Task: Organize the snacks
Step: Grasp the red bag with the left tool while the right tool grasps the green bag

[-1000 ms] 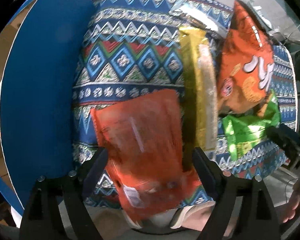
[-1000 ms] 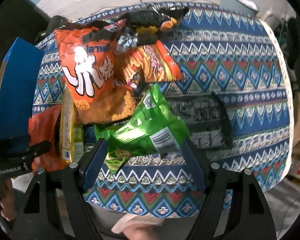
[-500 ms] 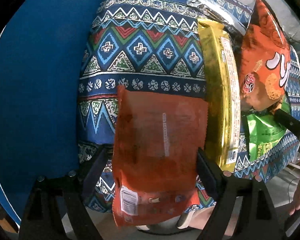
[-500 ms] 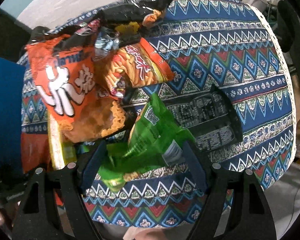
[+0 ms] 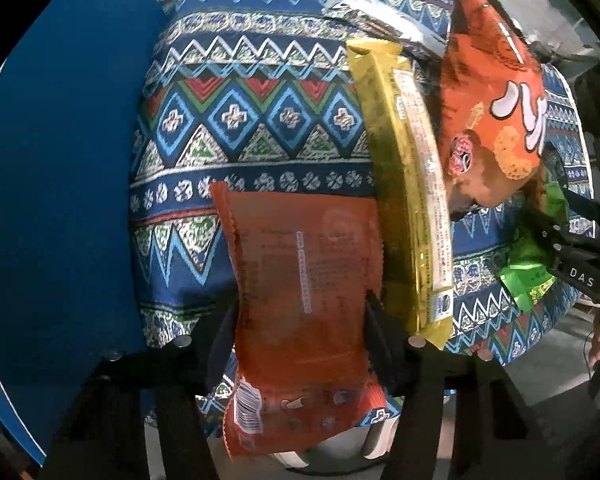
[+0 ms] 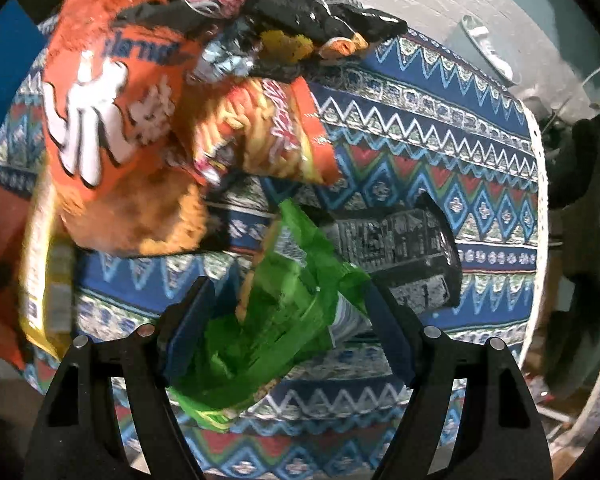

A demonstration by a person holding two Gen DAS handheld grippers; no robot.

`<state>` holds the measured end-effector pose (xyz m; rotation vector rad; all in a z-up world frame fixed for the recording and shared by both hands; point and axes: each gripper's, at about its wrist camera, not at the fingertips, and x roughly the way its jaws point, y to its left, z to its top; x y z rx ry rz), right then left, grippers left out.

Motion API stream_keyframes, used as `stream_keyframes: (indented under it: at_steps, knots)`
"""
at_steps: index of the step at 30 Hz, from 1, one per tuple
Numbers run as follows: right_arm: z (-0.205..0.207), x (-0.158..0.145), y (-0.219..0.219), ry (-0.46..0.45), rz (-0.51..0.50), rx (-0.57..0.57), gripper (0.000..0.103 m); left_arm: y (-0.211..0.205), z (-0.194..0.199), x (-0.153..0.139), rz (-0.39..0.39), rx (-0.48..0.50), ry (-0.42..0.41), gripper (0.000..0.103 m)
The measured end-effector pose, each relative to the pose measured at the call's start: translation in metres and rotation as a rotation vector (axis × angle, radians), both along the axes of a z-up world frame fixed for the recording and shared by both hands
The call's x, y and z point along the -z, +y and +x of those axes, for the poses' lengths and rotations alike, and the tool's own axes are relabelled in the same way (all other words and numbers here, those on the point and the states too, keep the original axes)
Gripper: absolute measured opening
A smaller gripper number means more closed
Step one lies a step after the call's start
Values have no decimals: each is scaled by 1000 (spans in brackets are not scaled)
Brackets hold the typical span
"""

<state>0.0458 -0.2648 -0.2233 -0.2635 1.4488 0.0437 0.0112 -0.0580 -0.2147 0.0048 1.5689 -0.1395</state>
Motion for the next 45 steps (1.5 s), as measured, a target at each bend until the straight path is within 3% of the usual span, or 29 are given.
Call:
stream_keyframes:
  at_steps: [4,8,12,18,21,24,25,27,28,29,33,45]
  knots:
    - [0,-20,-14,-67,40,72,77,-15,19,-5,24,15,-25,58]
    - [-8,-32,-32,-48,174,238,77,-8,25,-3,37,1,-13,68]
    - [-16,-28,-43,-22,213,333,77,-5,23,3,45,4,5,75]
    - [-19,6,-35,69,219,362,77,6,5,11,40,0,-6,82]
    - [-16,20,-30,85,198,342,77,5,2,18,40,33,-22,79]
    - [-14,27,-26,89,186,308,74,-6,2,14,28,59,-28,66]
    - [-15,28,-24,87,181,291,70,-6,2,13,15,60,-28,62]
    - [-14,30,-9,83,158,235,50,-5,1,12,11,65,-35,58]
    - [-13,29,-2,74,144,208,48,-7,1,12,12,69,-38,57]
    - [-11,29,4,60,130,181,36,-7,1,11,13,75,-40,55]
    - [-11,18,16,40,131,118,36,-8,1,-4,27,88,-70,47]
    - [-10,-49,13,-77,99,32,35,-6,17,-46,48,110,-177,45]
